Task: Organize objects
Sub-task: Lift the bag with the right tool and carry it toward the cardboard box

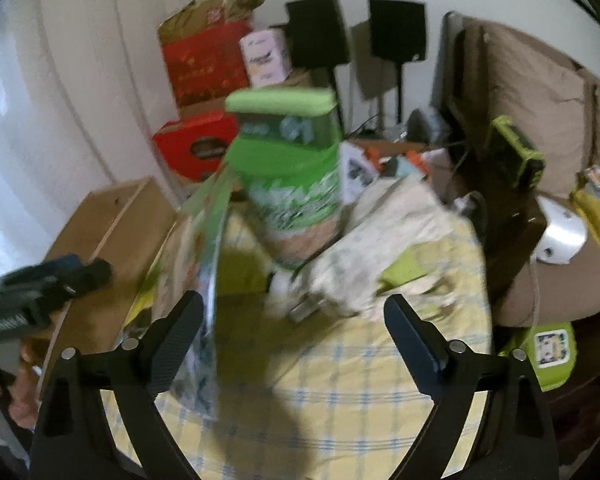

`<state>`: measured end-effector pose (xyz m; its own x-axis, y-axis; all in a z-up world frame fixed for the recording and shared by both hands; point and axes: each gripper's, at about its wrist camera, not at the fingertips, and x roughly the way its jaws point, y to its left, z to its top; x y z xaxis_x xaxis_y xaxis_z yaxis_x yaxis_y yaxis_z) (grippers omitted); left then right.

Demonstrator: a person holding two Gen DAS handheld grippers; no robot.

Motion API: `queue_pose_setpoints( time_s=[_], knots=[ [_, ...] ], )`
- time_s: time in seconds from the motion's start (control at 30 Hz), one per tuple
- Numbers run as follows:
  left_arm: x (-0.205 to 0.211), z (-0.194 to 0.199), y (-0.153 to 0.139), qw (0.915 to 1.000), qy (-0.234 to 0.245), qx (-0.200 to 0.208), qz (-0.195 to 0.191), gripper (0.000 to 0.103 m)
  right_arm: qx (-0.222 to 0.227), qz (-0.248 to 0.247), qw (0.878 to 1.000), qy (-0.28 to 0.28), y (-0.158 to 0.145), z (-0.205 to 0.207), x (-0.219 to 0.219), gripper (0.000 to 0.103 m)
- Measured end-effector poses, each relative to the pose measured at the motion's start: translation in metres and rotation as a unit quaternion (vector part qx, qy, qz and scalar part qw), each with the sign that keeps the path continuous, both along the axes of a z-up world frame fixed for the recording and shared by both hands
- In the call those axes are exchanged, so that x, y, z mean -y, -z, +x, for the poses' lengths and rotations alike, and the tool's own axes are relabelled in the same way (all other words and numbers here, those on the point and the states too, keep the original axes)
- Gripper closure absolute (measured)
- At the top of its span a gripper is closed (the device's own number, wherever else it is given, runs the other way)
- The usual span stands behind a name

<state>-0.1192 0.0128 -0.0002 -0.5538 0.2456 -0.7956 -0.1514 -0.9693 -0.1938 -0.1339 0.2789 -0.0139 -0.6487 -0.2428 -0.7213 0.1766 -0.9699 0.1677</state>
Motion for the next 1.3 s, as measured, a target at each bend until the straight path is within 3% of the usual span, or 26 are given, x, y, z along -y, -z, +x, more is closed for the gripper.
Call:
queue_pose_setpoints(
  time_s=[0.13, 0.23, 0.3, 0.4, 0.63, 0.73, 0.8, 0.9, 1.1, 1.3],
  knots=[
    [-0.005, 0.012, 0.035, 0.9994, 0.005, 0.032, 0.008, 0.01, 0.031, -0.024, 0.999, -0.032, 0.022, -0.008, 0.018, 0.026],
    [-0.011, 0.025, 0.05, 0.999, 0.013, 0.042, 0.006, 0.01, 0.052, -0.036, 0.997, -0.049, 0.036, -0.017, 0.031, 0.042],
    [-0.012, 0.033, 0.056, 0.9988, 0.016, 0.045, 0.007, 0.01, 0.066, -0.052, 0.995, -0.062, 0.044, -0.021, 0.037, 0.058],
    [-0.015, 0.045, 0.063, 0.9983, 0.023, 0.051, 0.016, 0.01, 0.078, -0.075, 0.991, -0.073, 0.049, -0.024, 0.043, 0.067],
    [-0.025, 0.065, 0.074, 0.9956, 0.049, 0.073, 0.032, 0.01, 0.107, -0.103, 0.984, -0.102, 0.059, -0.032, 0.057, 0.068],
    [-0.028, 0.065, 0.08, 0.9961, 0.042, 0.076, 0.018, 0.01, 0.132, -0.115, 0.978, -0.11, 0.069, -0.037, 0.061, 0.07],
    [-0.028, 0.064, 0.082, 0.9959, 0.039, 0.08, 0.018, 0.01, 0.144, -0.129, 0.974, -0.116, 0.074, -0.038, 0.063, 0.088],
    [-0.027, 0.066, 0.084, 0.9952, 0.038, 0.085, 0.028, 0.011, 0.121, -0.14, 0.975, -0.119, 0.067, -0.034, 0.062, 0.095],
    [-0.018, 0.074, 0.075, 0.995, 0.025, 0.074, 0.062, 0.012, 0.079, -0.135, 0.979, -0.134, 0.046, -0.024, 0.066, 0.099],
    [-0.02, 0.089, 0.054, 0.9994, 0.01, 0.029, 0.017, 0.012, 0.063, -0.125, 0.979, -0.151, 0.027, -0.015, 0.079, 0.099]
  ],
)
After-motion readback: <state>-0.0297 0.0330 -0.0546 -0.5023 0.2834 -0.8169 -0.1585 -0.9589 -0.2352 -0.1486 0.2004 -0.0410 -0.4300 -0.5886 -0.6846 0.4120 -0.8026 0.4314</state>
